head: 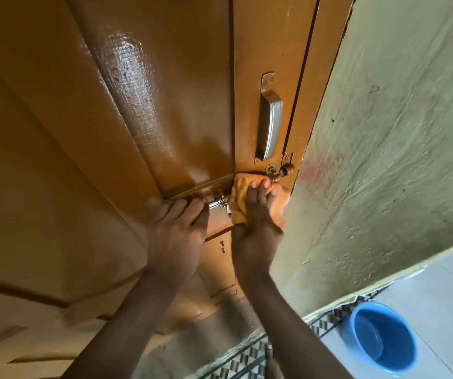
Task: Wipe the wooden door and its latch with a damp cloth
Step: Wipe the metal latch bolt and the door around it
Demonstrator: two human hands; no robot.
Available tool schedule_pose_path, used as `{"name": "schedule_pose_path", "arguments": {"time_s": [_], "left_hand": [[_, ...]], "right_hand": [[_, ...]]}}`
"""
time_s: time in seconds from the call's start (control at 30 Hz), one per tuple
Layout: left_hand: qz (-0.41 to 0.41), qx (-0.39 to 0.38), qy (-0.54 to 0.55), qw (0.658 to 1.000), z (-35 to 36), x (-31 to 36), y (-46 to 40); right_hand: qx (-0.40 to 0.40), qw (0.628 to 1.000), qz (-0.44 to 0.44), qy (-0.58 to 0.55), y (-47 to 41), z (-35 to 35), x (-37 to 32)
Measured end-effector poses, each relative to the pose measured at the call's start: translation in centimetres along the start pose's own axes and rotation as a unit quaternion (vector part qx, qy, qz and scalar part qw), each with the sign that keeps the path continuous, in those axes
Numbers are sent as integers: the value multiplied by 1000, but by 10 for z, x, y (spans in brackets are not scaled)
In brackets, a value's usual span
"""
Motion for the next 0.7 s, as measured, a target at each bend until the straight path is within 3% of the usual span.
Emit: {"name": "schedule_pose_path", "arguments": {"time_s": [0.17, 0.2, 0.27, 0.33, 0.37, 0.43, 0.57, 0.63, 0.7], "left_hand": [[0, -17, 7, 1000, -2, -2, 1], [5, -18, 2, 1000, -2, -3, 0], [6, -17, 2, 1000, -3, -4, -1], [-5, -6, 15, 1000, -2, -4, -1], [-12, -4, 20, 1000, -2, -5, -2], [-18, -11, 33, 999, 1, -7, -4], [-23, -32, 40, 998, 5, -11, -4], [-25, -33, 42, 998, 3, -9, -4], [-26, -25, 42, 998, 0, -8, -6]], "right_hand": [[-43, 993, -110, 1, 24, 0, 2], [-27, 997, -73, -5, 19, -5, 10], [43, 989, 136, -35, 5, -10, 25], [129, 927, 339, -98, -8, -7, 33], [154, 905, 376, -129, -14, -6, 30], [166, 903, 364, -155, -18, -5, 11], [74, 959, 225, -153, 17, 6, -16], [75, 944, 274, -166, 15, 1, -4], [131, 896, 388, -173, 3, -6, 18]]}}
Point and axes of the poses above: each hand's wrist, its own y-axis away from the middle knuckle, its own z-axis out of the palm, x = y × z, the point moved 3 cm from there along -y, towards the middle knuckle, and after that the axes turned 7 degrees about -z, right-handed, at the moved point
